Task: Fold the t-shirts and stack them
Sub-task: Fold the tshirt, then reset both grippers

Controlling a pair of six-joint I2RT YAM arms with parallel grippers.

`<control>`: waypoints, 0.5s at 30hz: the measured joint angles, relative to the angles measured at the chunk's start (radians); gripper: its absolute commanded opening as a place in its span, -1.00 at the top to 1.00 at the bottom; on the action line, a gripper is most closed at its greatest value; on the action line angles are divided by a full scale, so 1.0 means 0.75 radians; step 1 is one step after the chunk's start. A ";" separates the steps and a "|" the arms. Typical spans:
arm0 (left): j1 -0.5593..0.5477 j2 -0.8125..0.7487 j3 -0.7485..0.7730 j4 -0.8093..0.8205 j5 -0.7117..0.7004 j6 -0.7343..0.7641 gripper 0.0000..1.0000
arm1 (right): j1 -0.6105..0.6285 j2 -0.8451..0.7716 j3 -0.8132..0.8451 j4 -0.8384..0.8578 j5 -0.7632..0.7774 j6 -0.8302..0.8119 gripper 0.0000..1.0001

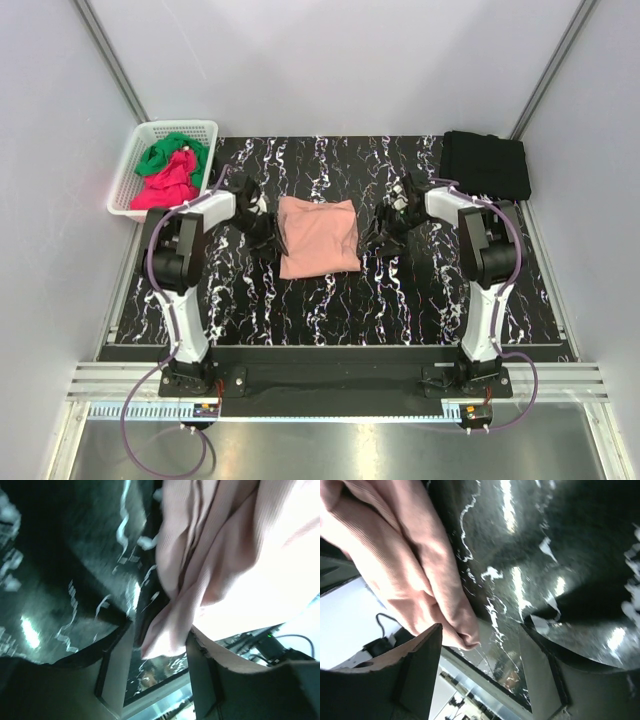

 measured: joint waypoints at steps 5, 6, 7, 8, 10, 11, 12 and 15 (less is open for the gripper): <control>-0.002 -0.141 -0.069 -0.018 -0.121 0.004 0.02 | 0.000 -0.080 -0.002 -0.055 0.097 -0.008 -0.43; -0.002 -0.186 -0.083 -0.026 -0.151 0.002 0.01 | 0.000 -0.108 -0.002 -0.068 0.113 -0.008 -0.45; -0.003 -0.235 -0.093 -0.039 -0.184 -0.002 0.01 | 0.000 -0.139 -0.002 -0.078 0.131 -0.008 -0.46; -0.009 -0.285 -0.099 -0.051 -0.219 -0.006 0.00 | 0.000 -0.174 -0.002 -0.090 0.145 -0.008 -0.46; -0.019 -0.381 -0.100 -0.075 -0.289 -0.015 -0.01 | 0.000 -0.252 -0.002 -0.106 0.168 -0.006 -0.47; -0.030 -0.436 -0.099 -0.083 -0.325 -0.020 -0.02 | 0.001 -0.293 -0.002 -0.113 0.170 -0.005 -0.48; -0.040 -0.473 -0.099 -0.093 -0.345 -0.024 -0.03 | 0.002 -0.332 -0.002 -0.119 0.170 -0.002 -0.48; -0.098 -0.584 -0.094 -0.134 -0.403 -0.031 -0.14 | 0.011 -0.427 -0.002 -0.132 0.170 0.008 -0.51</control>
